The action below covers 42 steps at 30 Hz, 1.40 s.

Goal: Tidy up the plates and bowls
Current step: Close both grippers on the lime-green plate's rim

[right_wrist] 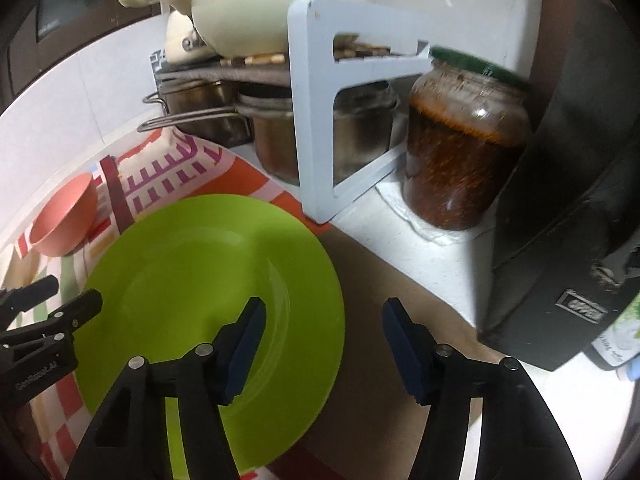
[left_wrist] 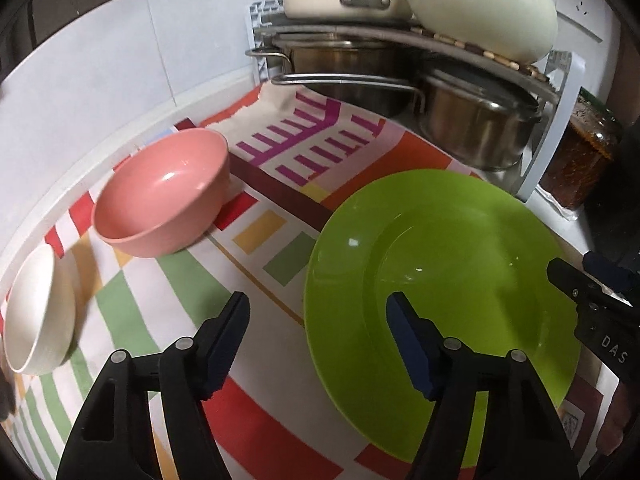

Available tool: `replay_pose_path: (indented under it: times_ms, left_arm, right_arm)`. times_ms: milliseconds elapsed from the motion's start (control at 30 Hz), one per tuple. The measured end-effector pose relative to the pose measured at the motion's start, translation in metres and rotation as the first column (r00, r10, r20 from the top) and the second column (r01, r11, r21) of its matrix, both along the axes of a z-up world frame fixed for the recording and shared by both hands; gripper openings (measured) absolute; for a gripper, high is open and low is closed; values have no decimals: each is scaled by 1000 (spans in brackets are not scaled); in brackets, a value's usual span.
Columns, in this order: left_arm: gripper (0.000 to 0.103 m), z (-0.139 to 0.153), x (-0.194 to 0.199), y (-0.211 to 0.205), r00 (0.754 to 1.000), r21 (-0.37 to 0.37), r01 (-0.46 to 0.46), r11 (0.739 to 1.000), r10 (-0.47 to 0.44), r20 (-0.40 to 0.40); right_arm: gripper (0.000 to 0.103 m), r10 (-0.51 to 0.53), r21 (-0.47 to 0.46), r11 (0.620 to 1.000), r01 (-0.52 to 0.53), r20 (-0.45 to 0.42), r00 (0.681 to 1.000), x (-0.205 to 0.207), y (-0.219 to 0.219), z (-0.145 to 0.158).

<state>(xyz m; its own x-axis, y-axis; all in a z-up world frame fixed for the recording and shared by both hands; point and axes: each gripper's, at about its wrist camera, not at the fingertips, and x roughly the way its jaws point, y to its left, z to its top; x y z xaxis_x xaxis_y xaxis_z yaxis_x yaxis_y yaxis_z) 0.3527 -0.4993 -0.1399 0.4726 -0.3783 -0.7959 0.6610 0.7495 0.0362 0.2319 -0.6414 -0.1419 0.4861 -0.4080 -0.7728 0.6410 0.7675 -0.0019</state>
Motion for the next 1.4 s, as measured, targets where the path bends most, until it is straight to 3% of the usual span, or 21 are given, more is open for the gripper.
replay_pose_path:
  times_ms: [300,600,967,1400]
  left_arm:
    - [55,-10,5,-9,999,-4,1,1000,-1,-33]
    - [41,-15,9,-12,995,-53,11,999,-16,-97]
    - [38,-11,6,-9,998,-75,4,997,-9,-62]
    - [38,24,-25,30,1000,-122,-9,993,7,-17]
  right_arm:
    - [49,24,41,999,-24,-6,1000,10,-6,-11]
    - [42,38,63,997,-37,-8,999,17,-8,-15]
    - [40,34,60,998,-33,-10,999,14,-5,-12]
    - [40,36,29,999,-37,22,999,-17,27,27]
